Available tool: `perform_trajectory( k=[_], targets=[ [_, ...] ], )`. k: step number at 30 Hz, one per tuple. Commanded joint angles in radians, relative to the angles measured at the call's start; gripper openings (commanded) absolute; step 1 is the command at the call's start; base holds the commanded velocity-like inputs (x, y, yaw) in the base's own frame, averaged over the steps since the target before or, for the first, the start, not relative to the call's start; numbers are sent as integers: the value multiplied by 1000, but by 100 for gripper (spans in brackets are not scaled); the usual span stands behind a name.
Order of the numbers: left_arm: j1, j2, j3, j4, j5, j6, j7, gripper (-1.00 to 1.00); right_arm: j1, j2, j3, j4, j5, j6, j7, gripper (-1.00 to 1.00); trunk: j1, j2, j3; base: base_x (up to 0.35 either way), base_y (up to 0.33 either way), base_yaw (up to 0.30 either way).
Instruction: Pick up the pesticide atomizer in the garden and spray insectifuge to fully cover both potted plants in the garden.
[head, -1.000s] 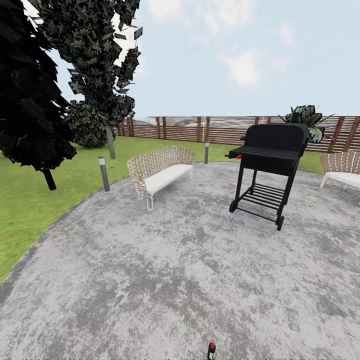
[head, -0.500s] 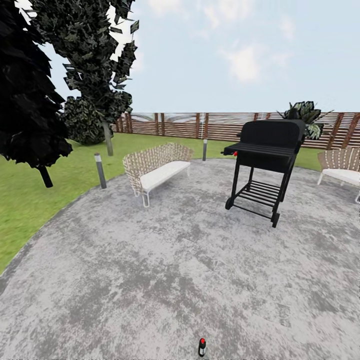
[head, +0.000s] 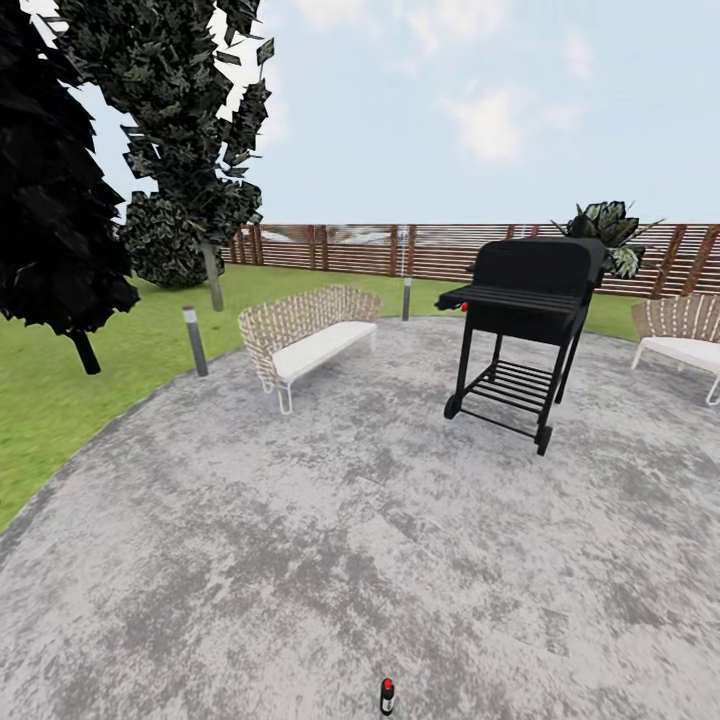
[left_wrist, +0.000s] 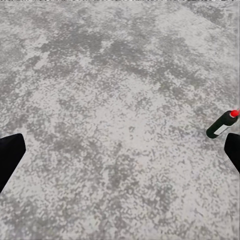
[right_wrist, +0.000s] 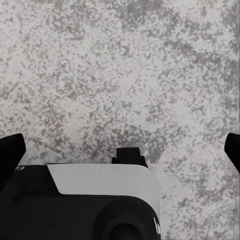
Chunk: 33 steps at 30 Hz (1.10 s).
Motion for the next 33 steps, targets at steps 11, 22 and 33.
perform_trajectory(
  k=[11,22,33],
  targets=[
    [-1,0,0,1,0,-3,0,100,1,0,-1,-2,0,0,0,100,0,0,-1,160,-192,186],
    [-1,0,0,1,-2,-5,0,100,1,0,-1,-2,0,0,0,100,0,0,-1,10,-10,34],
    [-1,0,0,1,-2,-5,0,100,0,0,-1,-2,-1,0,0,100,23,-42,-27,0,0,0]
  ],
)
